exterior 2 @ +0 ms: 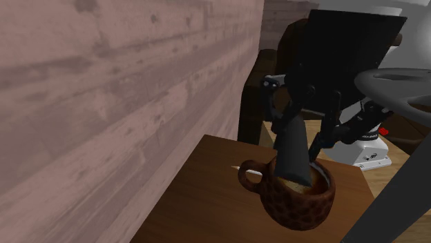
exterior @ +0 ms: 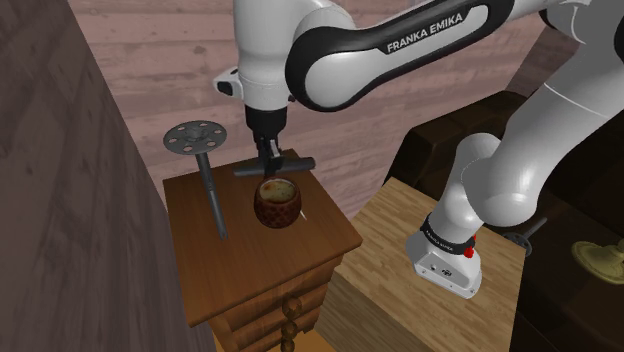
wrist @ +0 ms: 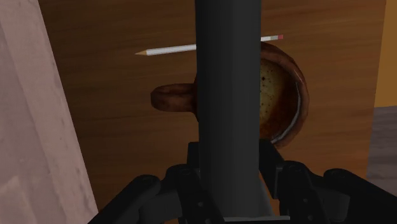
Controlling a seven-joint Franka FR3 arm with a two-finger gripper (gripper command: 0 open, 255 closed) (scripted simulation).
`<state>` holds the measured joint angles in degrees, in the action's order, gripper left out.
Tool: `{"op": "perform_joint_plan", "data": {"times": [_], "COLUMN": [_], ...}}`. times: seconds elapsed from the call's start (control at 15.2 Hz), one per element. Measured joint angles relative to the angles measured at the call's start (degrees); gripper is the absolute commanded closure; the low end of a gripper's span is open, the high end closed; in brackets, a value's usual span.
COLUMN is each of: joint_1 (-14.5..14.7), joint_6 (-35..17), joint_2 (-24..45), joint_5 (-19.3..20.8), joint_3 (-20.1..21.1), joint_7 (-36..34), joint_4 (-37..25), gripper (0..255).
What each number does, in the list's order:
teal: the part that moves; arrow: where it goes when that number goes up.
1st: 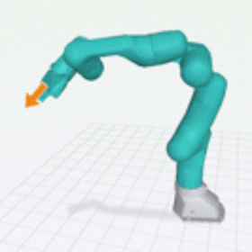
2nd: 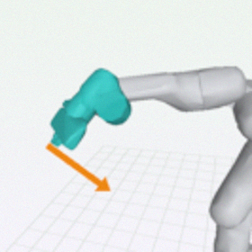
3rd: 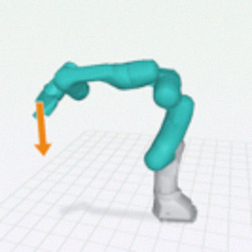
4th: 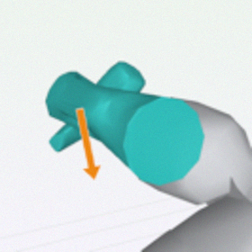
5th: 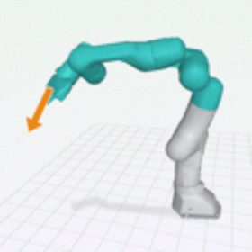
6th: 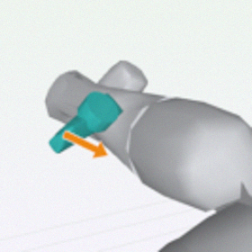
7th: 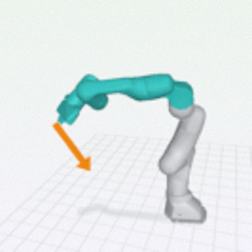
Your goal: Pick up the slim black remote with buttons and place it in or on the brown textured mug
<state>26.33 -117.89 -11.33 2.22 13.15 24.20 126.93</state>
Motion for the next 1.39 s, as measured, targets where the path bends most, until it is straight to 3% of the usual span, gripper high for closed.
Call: {"op": "perform_joint_plan", "data": {"times": [0.46,0.92,0.99,1.39], "joint_1": [0.0,-0.1,-0.1,-0.1], "joint_6": [-5.6,-6.4,-6.4,-6.5], "joint_2": [2.1,2.3,2.3,2.3], "joint_5": [0.6,0.7,0.7,0.7], "joint_3": [0.3,0.3,0.3,0.3], "joint_7": [-0.9,-0.9,-0.9,-0.9], "joint_4": [3.6,4.2,4.2,4.2], "gripper": [255,255,0,0]}}
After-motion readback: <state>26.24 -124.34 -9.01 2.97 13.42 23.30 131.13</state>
